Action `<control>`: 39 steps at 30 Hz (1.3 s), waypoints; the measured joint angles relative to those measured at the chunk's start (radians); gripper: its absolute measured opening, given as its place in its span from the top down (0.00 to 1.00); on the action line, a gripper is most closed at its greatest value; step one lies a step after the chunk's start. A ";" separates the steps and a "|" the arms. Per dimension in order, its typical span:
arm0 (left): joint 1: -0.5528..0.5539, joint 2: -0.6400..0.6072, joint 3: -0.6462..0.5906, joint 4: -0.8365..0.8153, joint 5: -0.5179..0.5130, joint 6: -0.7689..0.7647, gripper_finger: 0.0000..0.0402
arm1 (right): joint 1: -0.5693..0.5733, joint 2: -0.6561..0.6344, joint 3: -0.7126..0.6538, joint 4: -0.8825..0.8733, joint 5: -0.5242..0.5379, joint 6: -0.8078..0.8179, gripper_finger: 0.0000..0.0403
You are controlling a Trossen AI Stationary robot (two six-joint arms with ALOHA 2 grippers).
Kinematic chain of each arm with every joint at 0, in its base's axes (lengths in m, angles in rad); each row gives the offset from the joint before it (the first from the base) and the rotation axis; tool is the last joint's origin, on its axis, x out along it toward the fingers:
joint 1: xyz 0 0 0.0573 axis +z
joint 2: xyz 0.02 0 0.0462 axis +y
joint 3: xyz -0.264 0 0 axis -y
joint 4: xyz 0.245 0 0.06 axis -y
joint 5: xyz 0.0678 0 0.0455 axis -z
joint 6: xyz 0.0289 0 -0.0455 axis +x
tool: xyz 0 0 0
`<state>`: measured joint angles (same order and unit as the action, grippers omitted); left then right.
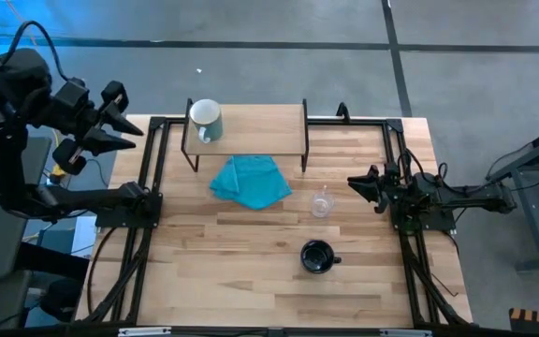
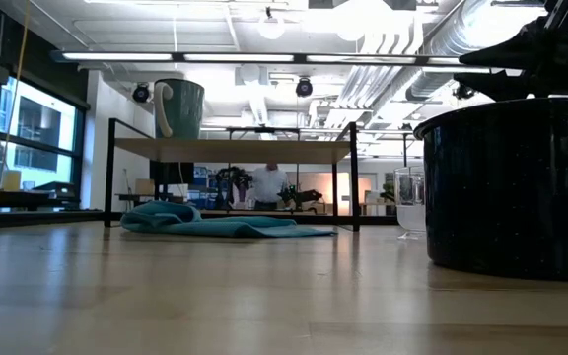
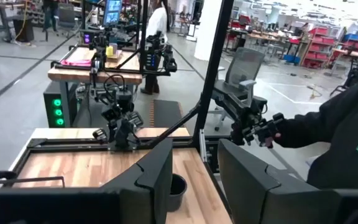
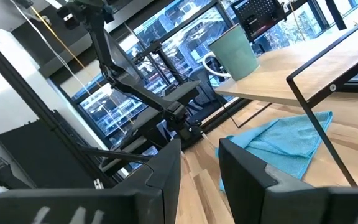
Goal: Stack small to large cups/mugs on shelf
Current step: Put the blue mug on the shelf
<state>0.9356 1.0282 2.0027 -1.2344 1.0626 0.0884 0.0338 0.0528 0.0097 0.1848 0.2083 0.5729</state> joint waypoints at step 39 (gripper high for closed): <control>0.000 -0.686 -1.185 0.561 -0.070 -0.400 0.71 | 0.001 0.000 0.000 -0.033 -0.143 0.079 0.75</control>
<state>0.9356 0.3421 0.8178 -0.6731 0.9930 -0.3115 0.0345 0.0532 0.0097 0.1519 0.0654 0.6520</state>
